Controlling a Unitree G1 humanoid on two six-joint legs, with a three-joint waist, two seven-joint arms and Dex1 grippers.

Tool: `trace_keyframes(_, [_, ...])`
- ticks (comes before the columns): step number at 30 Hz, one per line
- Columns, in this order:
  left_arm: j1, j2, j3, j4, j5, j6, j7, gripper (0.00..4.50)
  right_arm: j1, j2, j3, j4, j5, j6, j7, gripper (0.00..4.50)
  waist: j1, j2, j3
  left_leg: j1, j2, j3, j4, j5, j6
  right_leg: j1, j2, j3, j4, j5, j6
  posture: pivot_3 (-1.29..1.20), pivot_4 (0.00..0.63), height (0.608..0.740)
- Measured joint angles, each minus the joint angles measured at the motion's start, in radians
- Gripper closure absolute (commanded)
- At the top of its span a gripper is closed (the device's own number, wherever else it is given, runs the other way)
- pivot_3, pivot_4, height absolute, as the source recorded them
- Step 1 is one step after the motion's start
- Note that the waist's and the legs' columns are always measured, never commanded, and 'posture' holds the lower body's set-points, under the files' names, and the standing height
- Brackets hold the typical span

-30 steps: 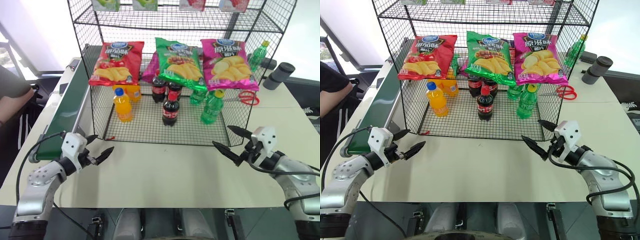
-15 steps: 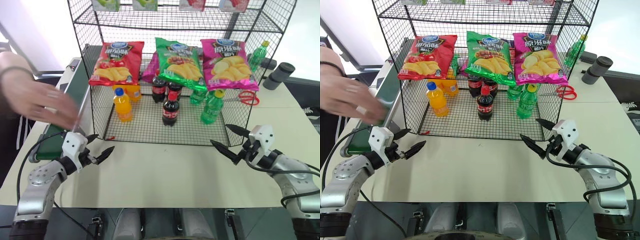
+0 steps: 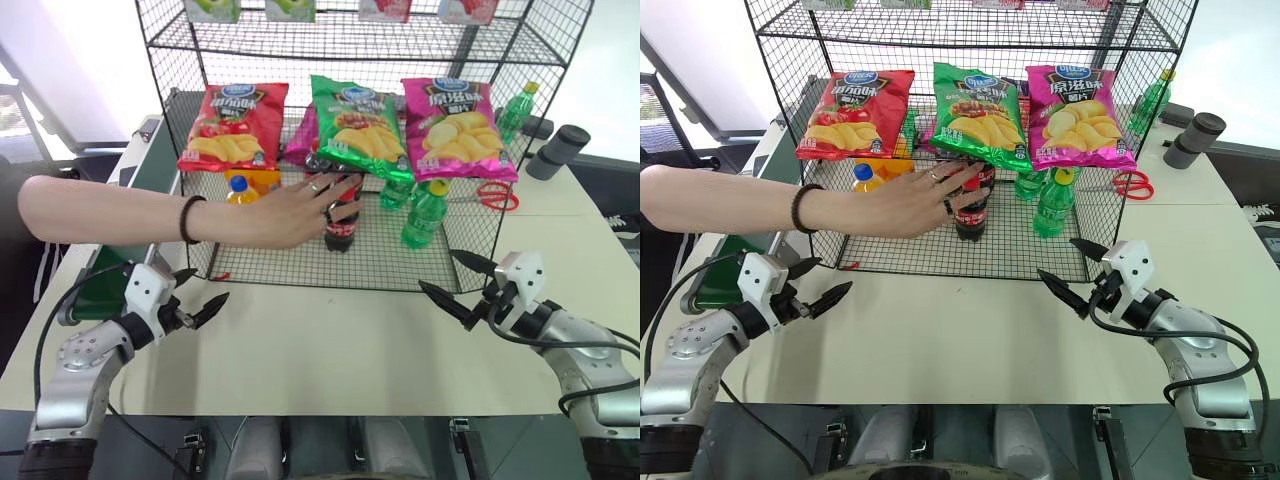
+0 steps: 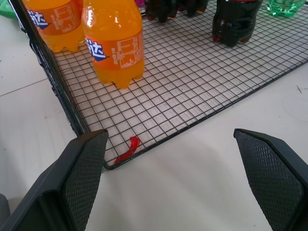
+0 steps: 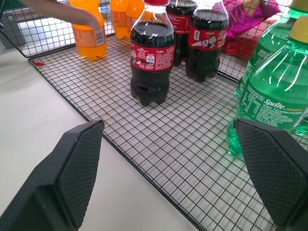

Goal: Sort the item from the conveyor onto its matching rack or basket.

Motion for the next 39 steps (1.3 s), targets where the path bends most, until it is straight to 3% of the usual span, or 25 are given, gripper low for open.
trace_keyframes(39, [-0.028, 0.0, 0.0, -0.006, -0.015, 0.037, -0.003, 0.0, -0.02, 0.003, 0.001, 0.019, -0.01, -0.013, 0.014, 0.03, 0.0, 0.0, 0.0, 0.0, 0.0, 0.0, 0.001, 0.0, 0.0, 0.0, 0.002, 0.0, 0.001, 0.001, 0.001, 0.0, 0.15, 0.74])
